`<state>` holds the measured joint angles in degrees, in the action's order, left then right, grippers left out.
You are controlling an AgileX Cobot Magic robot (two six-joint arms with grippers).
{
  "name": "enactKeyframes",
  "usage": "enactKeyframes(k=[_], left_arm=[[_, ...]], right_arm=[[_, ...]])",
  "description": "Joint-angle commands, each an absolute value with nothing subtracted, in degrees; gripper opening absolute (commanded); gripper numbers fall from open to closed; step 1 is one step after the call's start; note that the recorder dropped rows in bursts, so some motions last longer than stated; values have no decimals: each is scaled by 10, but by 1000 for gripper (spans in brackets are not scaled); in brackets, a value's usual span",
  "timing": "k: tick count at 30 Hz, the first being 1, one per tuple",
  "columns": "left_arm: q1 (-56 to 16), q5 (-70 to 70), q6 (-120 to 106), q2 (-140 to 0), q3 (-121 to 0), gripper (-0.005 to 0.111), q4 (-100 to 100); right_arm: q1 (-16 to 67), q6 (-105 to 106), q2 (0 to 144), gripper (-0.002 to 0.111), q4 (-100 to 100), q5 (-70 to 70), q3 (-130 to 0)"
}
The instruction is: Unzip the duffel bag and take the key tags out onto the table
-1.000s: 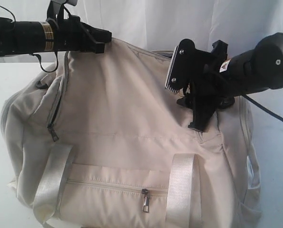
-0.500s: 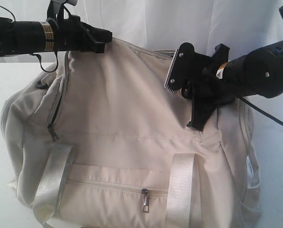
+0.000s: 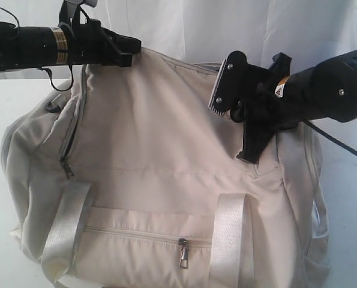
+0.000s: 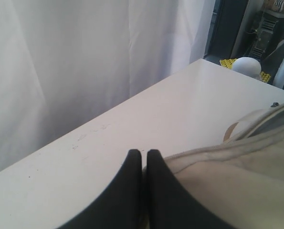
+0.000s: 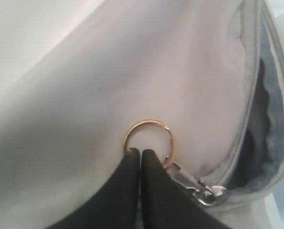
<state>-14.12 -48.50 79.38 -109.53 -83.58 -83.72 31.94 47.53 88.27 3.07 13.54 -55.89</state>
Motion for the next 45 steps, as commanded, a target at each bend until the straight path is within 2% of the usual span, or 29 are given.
enactKeyframes(k=[1, 4, 7, 16, 23, 28, 34, 38, 45], left_arm=[[-139, -480, 794, -1086, -841, 0, -832], [-139, -480, 794, -1086, -841, 0, -832], [-139, -480, 794, -1086, -841, 0, -832], [-139, -480, 794, -1086, -841, 0, -832], [-139, -482, 794, -1086, -841, 0, -832], [-139, -482, 794, -1086, -841, 0, -831], [-139, -484, 794, -1086, -841, 0, -830], [-139, -484, 794, -1086, -841, 0, -827], [-139, -484, 794, -1086, -841, 0, -827]], right_arm=[[319, 473, 865, 21, 31, 134, -559], [319, 473, 863, 47, 27, 134, -559], [319, 473, 867, 61, 4, 119, -559], [320, 418, 901, 67, -7, 105, -559], [320, 402, 915, 67, -7, 99, -559], [320, 400, 915, 58, -4, 98, -559], [319, 398, 915, 36, -4, 98, -560], [319, 398, 915, 27, -4, 98, -562], [298, 357, 915, 0, -4, 104, -584]])
